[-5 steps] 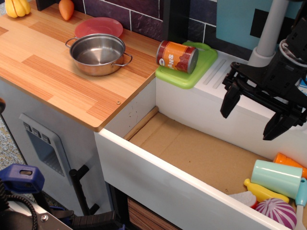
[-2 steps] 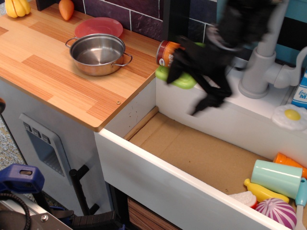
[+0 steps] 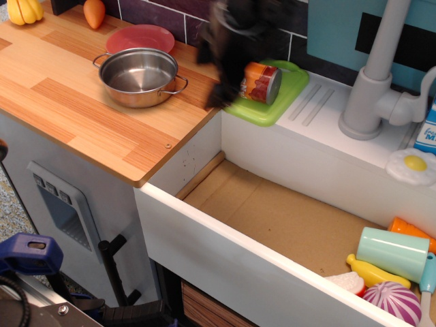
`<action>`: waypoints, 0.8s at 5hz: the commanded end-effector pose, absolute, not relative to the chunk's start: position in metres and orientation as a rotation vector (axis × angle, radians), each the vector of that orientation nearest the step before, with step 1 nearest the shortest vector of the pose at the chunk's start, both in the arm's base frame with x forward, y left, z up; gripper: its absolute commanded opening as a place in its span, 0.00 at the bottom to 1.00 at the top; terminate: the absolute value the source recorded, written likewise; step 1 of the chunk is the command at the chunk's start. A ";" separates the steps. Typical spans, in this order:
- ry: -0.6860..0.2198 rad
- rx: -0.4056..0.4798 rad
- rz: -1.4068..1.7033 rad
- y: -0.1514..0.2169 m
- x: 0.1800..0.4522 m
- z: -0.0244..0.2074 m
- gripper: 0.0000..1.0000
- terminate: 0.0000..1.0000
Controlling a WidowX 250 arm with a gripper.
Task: Put can in pot
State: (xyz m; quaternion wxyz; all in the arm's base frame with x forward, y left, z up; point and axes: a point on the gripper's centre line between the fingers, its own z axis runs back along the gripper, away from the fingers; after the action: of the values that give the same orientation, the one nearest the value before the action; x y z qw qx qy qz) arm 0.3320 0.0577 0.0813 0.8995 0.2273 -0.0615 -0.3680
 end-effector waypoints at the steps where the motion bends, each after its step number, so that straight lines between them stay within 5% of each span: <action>1: -0.247 0.551 -0.912 0.069 0.361 0.101 1.00 0.00; 4: -0.280 0.342 -1.081 0.073 0.396 0.072 1.00 0.00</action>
State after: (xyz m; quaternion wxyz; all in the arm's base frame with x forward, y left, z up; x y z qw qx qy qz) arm 0.3968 0.0627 0.0474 0.8324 0.1342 -0.1249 -0.5229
